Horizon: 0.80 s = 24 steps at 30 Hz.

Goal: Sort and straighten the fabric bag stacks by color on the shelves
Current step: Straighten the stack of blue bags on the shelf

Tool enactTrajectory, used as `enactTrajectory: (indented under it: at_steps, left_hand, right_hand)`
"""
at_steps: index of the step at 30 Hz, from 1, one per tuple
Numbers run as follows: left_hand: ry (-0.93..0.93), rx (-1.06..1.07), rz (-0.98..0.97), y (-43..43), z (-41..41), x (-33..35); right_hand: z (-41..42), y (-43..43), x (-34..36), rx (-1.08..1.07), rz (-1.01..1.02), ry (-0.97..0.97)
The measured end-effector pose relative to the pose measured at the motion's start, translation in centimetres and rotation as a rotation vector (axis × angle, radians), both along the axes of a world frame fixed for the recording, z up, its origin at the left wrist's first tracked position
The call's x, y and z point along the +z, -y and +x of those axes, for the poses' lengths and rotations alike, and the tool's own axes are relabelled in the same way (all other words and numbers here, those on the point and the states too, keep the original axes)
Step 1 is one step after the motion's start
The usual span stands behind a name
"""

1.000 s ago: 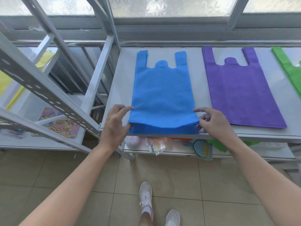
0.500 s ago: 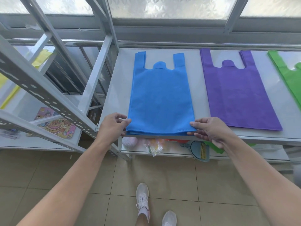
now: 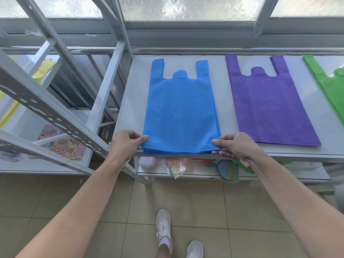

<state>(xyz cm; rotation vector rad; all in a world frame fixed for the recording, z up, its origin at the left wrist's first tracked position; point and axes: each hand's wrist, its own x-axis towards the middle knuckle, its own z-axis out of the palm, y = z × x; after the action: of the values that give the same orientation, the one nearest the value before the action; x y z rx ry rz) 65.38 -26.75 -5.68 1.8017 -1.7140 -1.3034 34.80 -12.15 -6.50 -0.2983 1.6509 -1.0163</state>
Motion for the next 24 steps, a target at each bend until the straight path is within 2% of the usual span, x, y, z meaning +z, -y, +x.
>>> enactTrajectory:
  at_steps: [6, 15, 17, 21, 24]
  left_hand:
    - [-0.052, 0.006, 0.082, 0.1, -0.6, 0.3]
    - [0.043, -0.027, 0.024, -1.0, -0.2, -1.0]
    - [0.088, -0.052, -0.029, -1.2, -0.3, -1.0]
    - [0.261, -0.106, -0.126, -1.5, -0.9, -1.5]
    - [0.396, -0.157, -0.132, -1.8, -1.8, -1.6]
  right_hand:
    - [-0.8, 0.2, 1.1, 0.004, 0.007, -0.03]
    - [-1.0, -0.5, 0.0, 0.093, 0.069, -0.275]
    - [-0.7, -0.5, -0.3, 0.139, 0.092, -0.404]
    - [-0.2, -0.4, -0.4, 0.343, 0.151, -0.83]
    - [0.0, -0.5, -0.2, 0.379, 0.166, -0.986]
